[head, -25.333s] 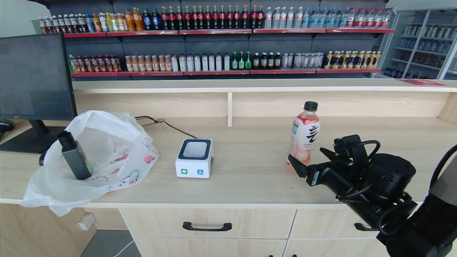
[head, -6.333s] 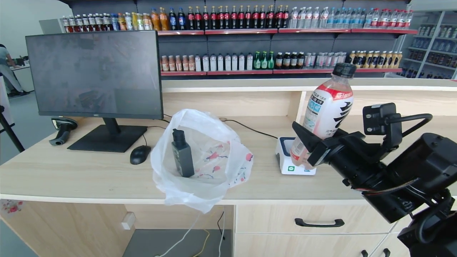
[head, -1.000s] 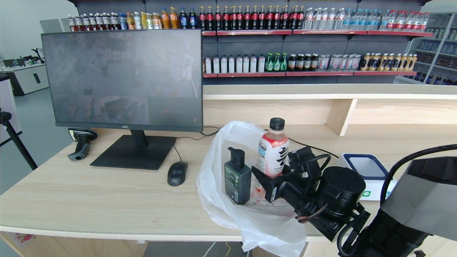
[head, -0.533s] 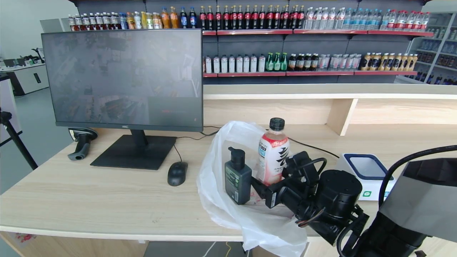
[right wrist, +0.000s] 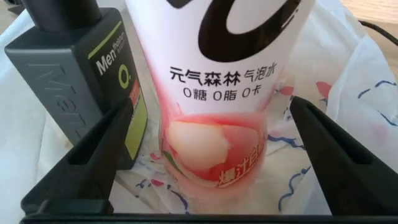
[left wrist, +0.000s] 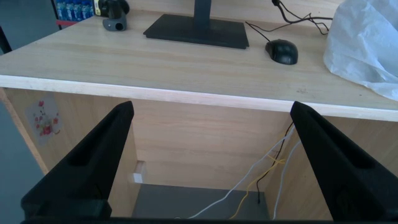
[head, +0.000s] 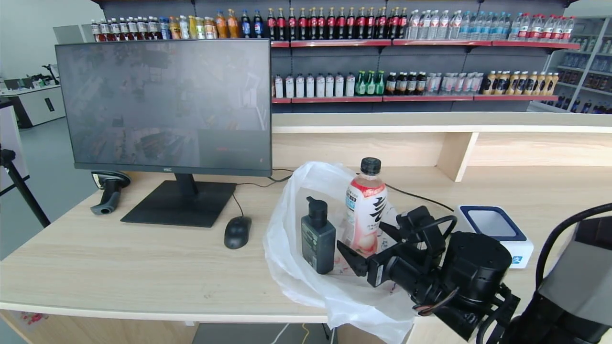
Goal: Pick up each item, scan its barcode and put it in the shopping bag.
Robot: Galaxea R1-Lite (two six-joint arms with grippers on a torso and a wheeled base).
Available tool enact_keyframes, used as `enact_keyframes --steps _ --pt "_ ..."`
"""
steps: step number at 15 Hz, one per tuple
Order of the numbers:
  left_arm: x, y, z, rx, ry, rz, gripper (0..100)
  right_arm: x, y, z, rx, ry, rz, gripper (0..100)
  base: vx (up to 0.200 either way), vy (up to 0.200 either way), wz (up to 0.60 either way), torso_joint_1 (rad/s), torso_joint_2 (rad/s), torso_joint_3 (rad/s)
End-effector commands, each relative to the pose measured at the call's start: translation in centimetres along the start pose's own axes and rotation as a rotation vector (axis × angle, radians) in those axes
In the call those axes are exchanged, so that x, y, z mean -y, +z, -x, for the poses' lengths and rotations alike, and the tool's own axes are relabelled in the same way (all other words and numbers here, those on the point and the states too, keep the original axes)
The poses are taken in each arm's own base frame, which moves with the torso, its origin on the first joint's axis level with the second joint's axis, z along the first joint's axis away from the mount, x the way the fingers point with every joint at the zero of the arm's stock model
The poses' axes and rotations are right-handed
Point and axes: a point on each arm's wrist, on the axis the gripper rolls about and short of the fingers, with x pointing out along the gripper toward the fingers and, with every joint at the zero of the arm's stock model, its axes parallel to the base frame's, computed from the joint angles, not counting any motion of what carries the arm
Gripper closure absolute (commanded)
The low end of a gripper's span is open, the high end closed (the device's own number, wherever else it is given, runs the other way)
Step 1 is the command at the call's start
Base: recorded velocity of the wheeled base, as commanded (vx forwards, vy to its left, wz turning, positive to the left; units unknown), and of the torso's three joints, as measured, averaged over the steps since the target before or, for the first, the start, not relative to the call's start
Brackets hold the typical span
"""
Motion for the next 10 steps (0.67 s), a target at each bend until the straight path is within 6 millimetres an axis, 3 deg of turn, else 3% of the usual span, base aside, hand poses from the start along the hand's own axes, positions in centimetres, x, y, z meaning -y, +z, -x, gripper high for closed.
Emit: enact_keyframes --steps 1,5,10 --pt "0.0 0.0 0.0 -0.001 0.000 0.001 0 0.1 1.5 2.0 0.035 0.003 -0.003 0 0.000 0.000 0.00 0.000 0.00 0.000" --pt "0.0 0.0 0.0 0.001 0.000 -0.001 0 0.4 3.3 4.6 0.085 0.002 -0.009 0 0.000 0.000 0.00 0.000 0.00 0.000" --pt "0.0 0.0 0.0 -0.001 0.000 -0.002 0 1.1 4.2 11.9 0.108 0.008 -0.011 0 0.000 0.000 0.00 0.000 0.00 0.000"
